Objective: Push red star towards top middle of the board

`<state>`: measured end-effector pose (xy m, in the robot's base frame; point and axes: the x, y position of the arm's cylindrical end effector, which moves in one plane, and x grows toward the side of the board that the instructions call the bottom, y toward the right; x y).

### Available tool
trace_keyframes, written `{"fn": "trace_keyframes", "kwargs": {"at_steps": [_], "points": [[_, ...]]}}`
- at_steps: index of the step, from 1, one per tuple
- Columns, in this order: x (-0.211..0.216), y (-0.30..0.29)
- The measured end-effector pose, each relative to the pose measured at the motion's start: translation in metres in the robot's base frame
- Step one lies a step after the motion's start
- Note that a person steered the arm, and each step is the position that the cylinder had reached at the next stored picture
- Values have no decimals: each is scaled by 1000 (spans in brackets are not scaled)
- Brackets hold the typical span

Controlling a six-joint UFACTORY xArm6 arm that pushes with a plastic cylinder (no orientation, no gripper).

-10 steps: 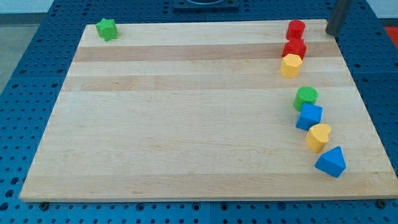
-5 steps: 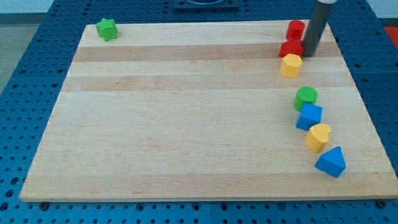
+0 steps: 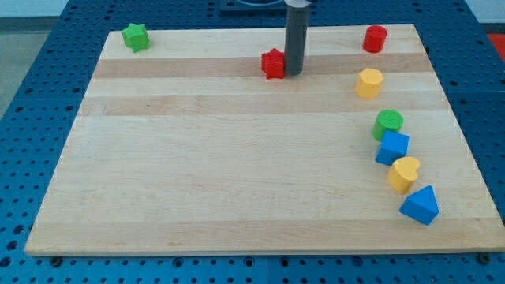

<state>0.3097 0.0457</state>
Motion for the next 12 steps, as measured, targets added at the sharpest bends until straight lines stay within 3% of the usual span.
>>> {"fn": "trace_keyframes", "kwargs": {"at_steps": [2,5,7,12], "points": [[25,0],[27,0],[29,-40],[-27,-34]]}}
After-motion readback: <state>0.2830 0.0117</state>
